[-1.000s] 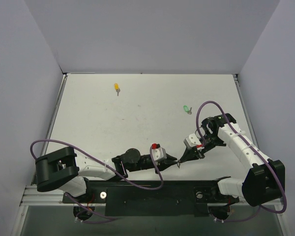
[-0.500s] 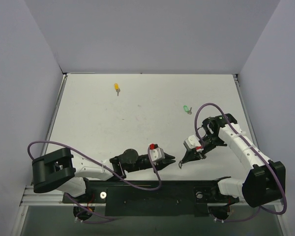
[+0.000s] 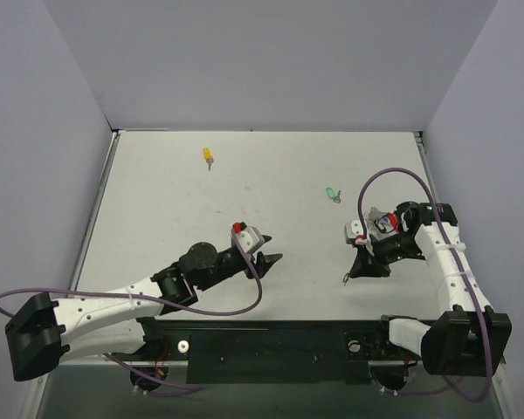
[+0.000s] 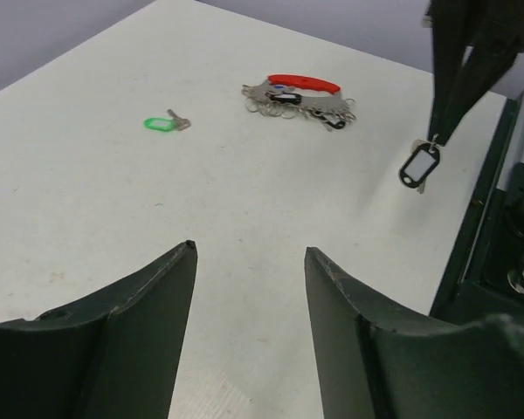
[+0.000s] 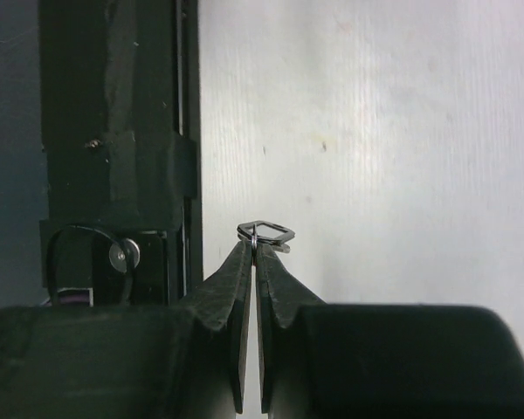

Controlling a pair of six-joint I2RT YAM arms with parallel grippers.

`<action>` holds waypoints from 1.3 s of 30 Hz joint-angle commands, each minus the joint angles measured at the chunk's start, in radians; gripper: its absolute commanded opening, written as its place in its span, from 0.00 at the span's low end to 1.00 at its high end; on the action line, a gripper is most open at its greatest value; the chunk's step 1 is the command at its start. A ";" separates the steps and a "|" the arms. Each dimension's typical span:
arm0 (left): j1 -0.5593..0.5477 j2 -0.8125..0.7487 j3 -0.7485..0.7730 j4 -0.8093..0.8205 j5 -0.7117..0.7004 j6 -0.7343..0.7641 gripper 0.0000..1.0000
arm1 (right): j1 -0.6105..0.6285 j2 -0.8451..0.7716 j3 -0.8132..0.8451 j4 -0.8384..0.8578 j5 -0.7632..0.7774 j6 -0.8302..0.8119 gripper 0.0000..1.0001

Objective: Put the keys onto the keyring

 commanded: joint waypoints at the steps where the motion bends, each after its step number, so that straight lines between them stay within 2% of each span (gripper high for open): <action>1: 0.068 -0.105 0.077 -0.274 -0.068 0.018 0.70 | -0.127 -0.058 0.010 -0.025 0.166 0.237 0.00; 3: 0.088 -0.141 0.096 -0.348 -0.106 0.056 0.77 | -0.164 -0.078 0.006 0.007 0.243 0.329 0.00; 9: 0.104 -0.204 0.123 -0.531 -0.154 0.189 0.79 | -0.192 -0.110 -0.046 0.133 0.459 0.604 0.00; 14: 0.102 -0.273 0.070 -0.479 -0.180 0.209 0.80 | -0.187 -0.038 -0.089 0.297 0.573 0.823 0.00; 18: 0.104 -0.290 0.063 -0.477 -0.150 0.219 0.80 | -0.137 0.038 -0.082 0.386 0.659 0.928 0.00; 26: 0.102 -0.301 0.068 -0.496 -0.136 0.231 0.80 | -0.037 0.250 0.006 0.487 0.769 1.032 0.00; 39: 0.104 -0.298 0.062 -0.496 -0.139 0.251 0.80 | 0.109 0.503 0.190 0.539 0.801 1.026 0.00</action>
